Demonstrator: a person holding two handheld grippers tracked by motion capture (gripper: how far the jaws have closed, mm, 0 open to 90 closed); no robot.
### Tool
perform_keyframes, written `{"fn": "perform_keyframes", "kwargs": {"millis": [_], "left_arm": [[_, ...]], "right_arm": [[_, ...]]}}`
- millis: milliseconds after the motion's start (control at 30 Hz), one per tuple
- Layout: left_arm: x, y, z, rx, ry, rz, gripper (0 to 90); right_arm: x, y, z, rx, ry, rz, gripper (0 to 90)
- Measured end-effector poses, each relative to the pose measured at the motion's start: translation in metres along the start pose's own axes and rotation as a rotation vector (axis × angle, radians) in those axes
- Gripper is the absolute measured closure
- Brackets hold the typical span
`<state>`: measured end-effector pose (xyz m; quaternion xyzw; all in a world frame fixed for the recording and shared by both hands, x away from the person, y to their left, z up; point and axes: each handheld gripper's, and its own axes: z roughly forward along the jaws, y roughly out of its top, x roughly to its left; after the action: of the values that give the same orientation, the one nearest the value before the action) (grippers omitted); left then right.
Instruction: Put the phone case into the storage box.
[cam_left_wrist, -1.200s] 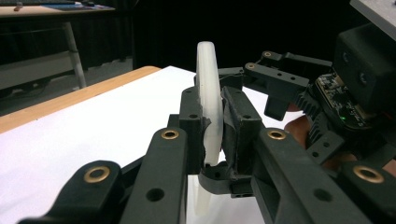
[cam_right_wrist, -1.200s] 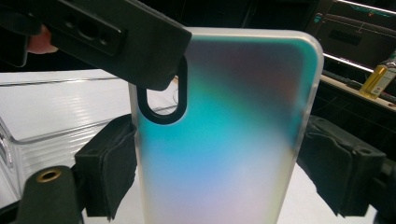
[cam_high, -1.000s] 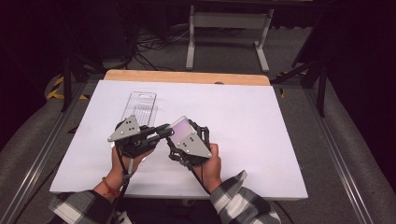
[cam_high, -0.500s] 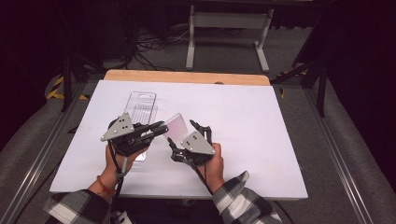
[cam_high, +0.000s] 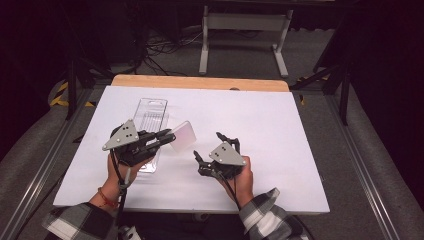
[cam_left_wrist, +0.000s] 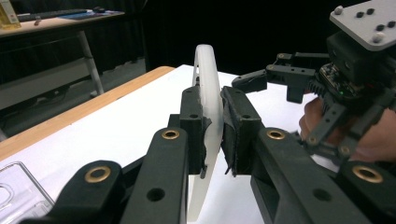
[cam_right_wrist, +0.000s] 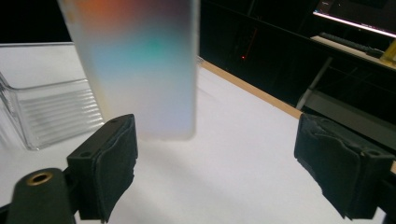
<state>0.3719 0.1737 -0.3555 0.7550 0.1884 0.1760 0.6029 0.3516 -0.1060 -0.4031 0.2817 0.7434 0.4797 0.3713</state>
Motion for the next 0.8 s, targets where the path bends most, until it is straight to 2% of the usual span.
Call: {"fn": "perform_keyframes", "kwargs": {"millis": [100, 133, 367, 467, 733, 800], "left_arm": [[0.002, 0.0, -0.002, 0.009, -0.009, 0.001, 79.8], [0.003, 0.0, -0.003, -0.002, -0.003, 0.002, 79.8], [0.01, 0.002, -0.011, -0.005, 0.004, 0.005, 79.9], [0.012, 0.001, -0.013, -0.01, 0.003, 0.002, 79.9], [0.014, 0.003, -0.015, 0.0, 0.003, 0.024, 79.9], [0.016, 0.003, -0.017, -0.011, 0.013, 0.026, 79.9]], "right_arm": [[-0.009, -0.006, -0.008, 0.011, -0.019, 0.01, 13.9], [-0.012, -0.008, -0.01, 0.015, -0.019, 0.014, 13.9], [-0.021, -0.019, -0.021, 0.039, -0.031, -0.015, 13.8], [-0.025, -0.022, -0.026, 0.043, -0.033, -0.007, 13.9], [-0.034, -0.032, -0.036, 0.068, -0.056, -0.01, 14.4], [-0.038, -0.035, -0.041, 0.074, -0.067, -0.012, 14.4]]}}
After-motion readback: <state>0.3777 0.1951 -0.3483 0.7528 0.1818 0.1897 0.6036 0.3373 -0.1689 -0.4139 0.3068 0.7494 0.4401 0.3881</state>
